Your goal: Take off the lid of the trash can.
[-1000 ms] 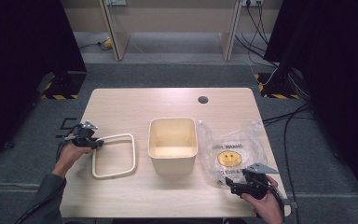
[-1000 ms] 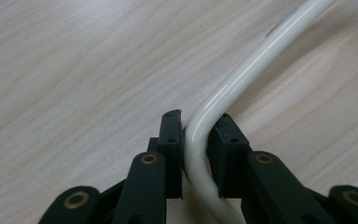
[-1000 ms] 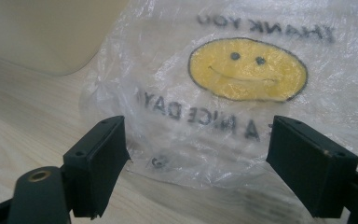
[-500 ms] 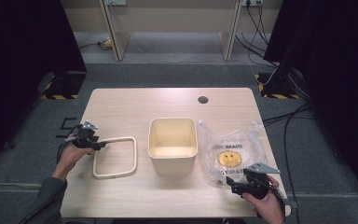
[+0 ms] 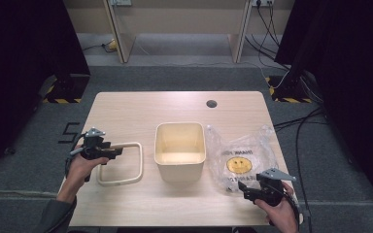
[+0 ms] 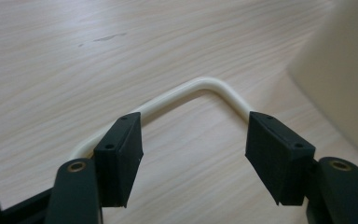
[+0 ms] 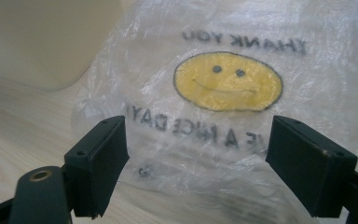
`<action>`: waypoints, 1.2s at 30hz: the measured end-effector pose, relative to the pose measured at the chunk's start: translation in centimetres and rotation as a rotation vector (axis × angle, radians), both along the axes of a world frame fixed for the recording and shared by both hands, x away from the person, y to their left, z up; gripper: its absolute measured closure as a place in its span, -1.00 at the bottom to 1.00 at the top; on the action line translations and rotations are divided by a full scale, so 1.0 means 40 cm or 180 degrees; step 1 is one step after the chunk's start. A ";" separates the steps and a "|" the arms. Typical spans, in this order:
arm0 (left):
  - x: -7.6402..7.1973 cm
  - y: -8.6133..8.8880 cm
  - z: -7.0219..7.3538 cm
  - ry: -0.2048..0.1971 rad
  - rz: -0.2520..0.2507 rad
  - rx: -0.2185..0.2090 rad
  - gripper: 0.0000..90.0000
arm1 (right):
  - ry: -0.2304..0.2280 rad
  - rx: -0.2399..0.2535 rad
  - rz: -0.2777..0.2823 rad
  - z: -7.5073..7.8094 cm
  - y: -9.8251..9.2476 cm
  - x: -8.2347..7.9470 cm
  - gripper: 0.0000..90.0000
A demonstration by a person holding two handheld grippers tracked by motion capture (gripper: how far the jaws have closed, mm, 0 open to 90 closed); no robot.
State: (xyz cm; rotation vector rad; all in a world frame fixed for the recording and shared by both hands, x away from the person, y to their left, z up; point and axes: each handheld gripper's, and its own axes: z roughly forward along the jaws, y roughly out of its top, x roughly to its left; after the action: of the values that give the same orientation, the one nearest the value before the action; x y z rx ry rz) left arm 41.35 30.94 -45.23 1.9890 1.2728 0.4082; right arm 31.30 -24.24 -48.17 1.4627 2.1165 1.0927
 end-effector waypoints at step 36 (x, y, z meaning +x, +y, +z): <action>-0.186 -0.177 -0.038 -0.0260 -0.0637 -0.0526 -0.64 | -0.0045 0.0101 -0.0225 -0.005 -0.046 0.007 -0.55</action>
State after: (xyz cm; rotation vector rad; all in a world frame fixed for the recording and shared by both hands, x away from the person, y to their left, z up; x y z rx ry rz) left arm 33.91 23.87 -46.76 1.9168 1.0121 0.2746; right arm 31.59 -26.08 -48.36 1.5277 2.0307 1.1121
